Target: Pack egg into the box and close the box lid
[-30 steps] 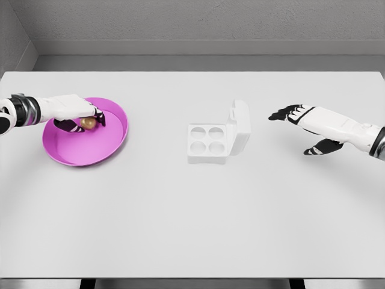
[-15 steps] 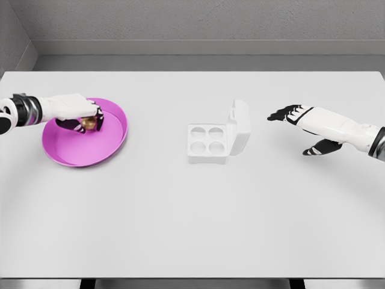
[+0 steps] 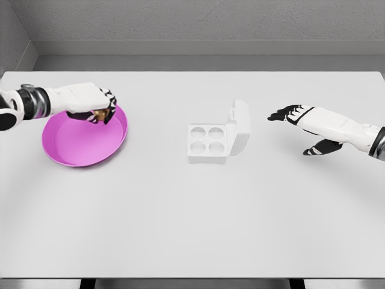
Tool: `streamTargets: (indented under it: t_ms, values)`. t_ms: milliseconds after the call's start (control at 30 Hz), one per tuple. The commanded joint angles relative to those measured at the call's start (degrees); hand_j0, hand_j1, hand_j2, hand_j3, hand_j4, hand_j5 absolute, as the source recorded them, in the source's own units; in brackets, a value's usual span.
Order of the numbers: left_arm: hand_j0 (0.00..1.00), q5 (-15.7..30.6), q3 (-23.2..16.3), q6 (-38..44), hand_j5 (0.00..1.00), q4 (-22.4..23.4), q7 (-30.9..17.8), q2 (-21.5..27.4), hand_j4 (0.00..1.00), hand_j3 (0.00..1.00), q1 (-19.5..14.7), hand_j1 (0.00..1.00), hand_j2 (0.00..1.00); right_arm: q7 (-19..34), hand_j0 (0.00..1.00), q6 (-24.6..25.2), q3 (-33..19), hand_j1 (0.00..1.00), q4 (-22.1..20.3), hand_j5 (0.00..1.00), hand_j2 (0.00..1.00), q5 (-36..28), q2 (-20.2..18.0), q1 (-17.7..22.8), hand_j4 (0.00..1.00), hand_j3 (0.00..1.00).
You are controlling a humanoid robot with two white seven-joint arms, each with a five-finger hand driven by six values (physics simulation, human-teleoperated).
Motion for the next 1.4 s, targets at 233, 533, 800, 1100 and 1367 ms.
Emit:
streamTargets:
  t_ms: [233,533,800,1100,1367]
  values:
    - [0.24,0.27,4.11,0.18,0.24,-9.62,0.12,-0.18,0.24,0.24,3.43,0.24,0.24,-0.03,1.0,0.06,-0.05,1.0,-0.01,1.0,1.0,-0.37,-0.12,0.0,1.0,1.0]
    - [0.24,0.36,5.78,0.18,0.24,-12.08,0.12,-2.72,0.24,0.24,4.57,0.24,0.24,-0.03,1.0,0.06,-0.05,1.0,-0.01,1.0,1.0,-0.37,-0.04,0.0,1.0,1.0]
    - [0.24,0.44,6.22,0.18,0.24,-13.31,0.12,-7.38,0.24,0.24,4.66,0.24,0.24,-0.03,1.0,0.06,-0.05,1.0,-0.01,1.0,1.0,-0.37,-0.04,0.0,1.0,1.0]
    - [0.24,1.06,6.39,0.18,0.24,-14.19,0.12,-11.16,0.24,0.24,6.15,0.24,0.24,-0.03,1.0,0.06,-0.05,1.0,-0.01,1.0,1.0,-0.37,-0.04,0.0,1.0,1.0]
    - [0.25,2.03,6.39,0.18,0.25,-16.04,0.12,-14.42,0.25,0.25,8.0,0.25,0.25,-0.03,1.0,0.06,-0.05,1.0,-0.01,1.0,1.0,-0.37,-0.04,0.0,1.0,1.0]
